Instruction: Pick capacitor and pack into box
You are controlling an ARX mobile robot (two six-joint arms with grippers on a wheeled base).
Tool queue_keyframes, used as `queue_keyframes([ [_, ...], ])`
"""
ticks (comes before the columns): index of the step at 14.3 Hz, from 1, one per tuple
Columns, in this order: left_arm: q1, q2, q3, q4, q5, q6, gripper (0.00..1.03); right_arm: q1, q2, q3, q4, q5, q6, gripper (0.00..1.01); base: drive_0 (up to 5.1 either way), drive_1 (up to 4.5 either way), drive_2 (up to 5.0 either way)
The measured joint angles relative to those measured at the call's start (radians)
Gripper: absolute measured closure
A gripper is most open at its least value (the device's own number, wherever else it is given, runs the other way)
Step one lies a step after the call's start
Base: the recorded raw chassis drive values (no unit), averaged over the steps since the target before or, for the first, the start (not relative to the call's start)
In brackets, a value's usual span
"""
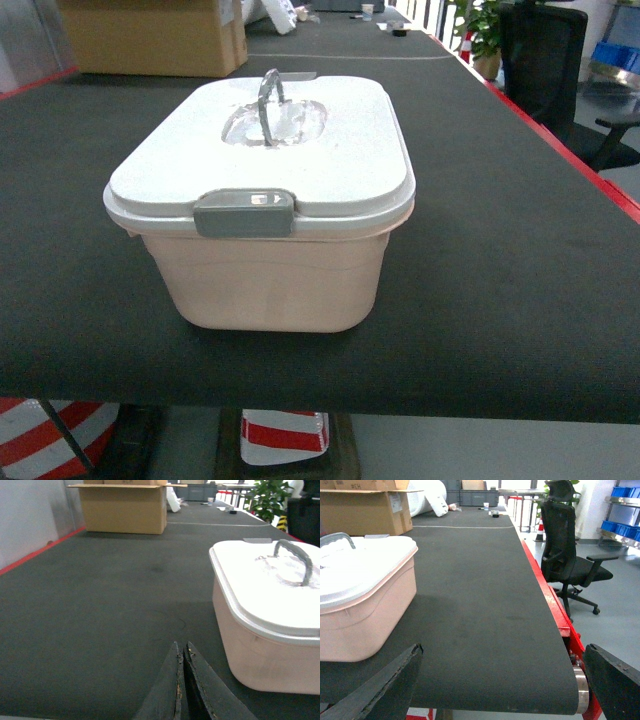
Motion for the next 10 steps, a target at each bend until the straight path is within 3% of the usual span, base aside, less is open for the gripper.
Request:
queue_keyframes([
  [3,-0.008,-0.119,-0.039,-0.075,0.013,0.0,1.01,0.0,0.0,0.0,0.0,0.0,0.0,0.03,0.0,0.0,0.0],
  [4,-0.008,-0.128,-0.068,-0.041,0.013,0.0,1.01,0.0,0.0,0.0,0.0,0.0,0.0,0.03,0.0,0.0,0.0],
  [10,-0.008,-0.349,-0.07,-0.264,0.013,0.0,1.01,0.0,0.0,0.0,0.0,0.0,0.0,0.03,0.0,0.0,0.0],
])
